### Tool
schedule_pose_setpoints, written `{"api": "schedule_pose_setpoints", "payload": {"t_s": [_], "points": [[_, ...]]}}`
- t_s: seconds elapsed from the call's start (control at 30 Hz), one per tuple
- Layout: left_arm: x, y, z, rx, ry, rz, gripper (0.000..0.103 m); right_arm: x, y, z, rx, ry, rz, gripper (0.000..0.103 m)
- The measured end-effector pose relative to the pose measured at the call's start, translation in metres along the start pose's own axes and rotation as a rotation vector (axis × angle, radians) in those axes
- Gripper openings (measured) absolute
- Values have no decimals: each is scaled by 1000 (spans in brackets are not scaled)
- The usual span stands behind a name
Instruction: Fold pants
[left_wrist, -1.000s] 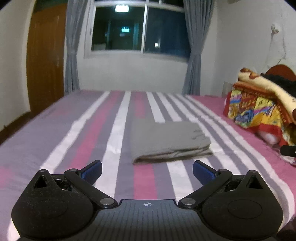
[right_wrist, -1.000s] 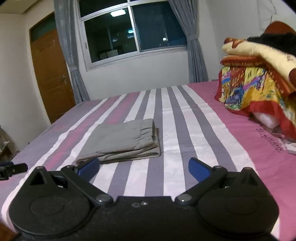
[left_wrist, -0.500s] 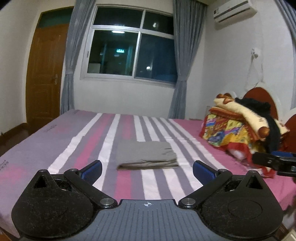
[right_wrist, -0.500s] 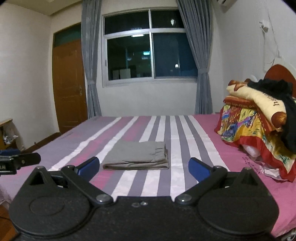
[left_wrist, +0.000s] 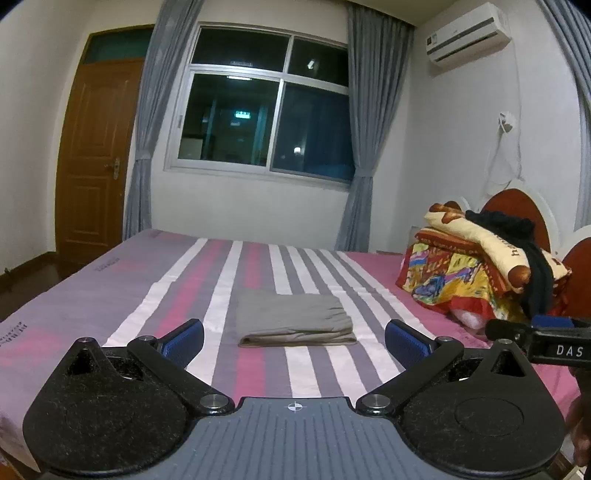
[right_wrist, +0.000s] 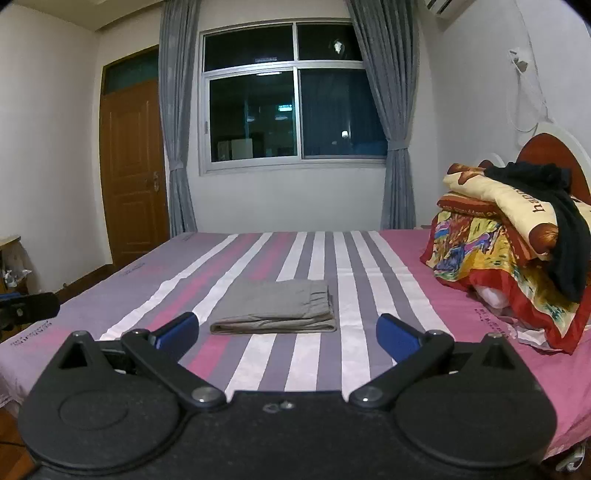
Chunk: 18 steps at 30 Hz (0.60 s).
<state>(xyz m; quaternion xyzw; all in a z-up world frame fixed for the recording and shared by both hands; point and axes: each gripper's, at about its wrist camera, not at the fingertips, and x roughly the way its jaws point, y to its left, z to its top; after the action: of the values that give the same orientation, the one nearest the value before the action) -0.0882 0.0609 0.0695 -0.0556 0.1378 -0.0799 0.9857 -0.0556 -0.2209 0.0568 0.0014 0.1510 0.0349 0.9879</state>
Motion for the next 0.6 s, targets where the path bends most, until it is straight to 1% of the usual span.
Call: {"api": "schedule_pose_setpoints", "payload": {"t_s": [0.23,0.4,0.6], "points": [[0,-3,1,-3,-7,2,103,-6,-2,0,0,-23,6,103],[-3,-12,0,16,-13,3,103,-11,-7,-5,9,-13,11,103],[-3,-15,-1,33,-16,4,103,-9,-3,-5,4,-6,16,103]]}}
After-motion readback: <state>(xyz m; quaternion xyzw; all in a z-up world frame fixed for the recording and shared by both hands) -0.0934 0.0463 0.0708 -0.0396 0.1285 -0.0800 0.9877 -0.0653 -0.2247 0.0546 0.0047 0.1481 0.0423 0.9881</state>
